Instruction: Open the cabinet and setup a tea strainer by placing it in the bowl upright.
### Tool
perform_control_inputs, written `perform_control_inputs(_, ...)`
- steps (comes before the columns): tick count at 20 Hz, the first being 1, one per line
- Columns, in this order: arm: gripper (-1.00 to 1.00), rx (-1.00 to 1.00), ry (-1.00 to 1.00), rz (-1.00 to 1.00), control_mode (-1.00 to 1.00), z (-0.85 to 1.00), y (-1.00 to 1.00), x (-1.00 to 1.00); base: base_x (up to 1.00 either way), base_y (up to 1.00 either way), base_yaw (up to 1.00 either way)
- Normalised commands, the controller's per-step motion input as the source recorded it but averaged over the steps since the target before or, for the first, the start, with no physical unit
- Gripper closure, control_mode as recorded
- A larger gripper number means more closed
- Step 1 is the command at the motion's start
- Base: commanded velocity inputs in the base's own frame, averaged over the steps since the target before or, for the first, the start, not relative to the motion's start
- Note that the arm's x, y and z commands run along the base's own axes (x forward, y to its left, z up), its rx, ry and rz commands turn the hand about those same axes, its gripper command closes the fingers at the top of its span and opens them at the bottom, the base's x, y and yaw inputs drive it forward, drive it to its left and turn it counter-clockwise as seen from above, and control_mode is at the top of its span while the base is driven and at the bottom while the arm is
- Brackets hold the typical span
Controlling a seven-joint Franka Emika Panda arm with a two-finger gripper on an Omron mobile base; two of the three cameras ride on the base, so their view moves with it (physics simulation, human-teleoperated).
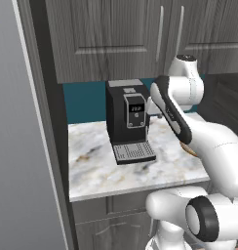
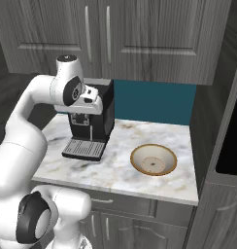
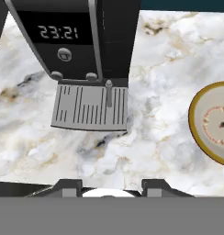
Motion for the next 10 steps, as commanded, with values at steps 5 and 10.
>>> perform_control_inputs(5,-1.00,0.00,-0.16,0.00,-1.00,0.05,-0.04,-0.13,0.00,0.00,0.00)
perform_control_inputs(10,-1.00,0.01,-0.38,0.00,-1.00,0.58,-0.06,-0.32,0.00,0.00,0.00)
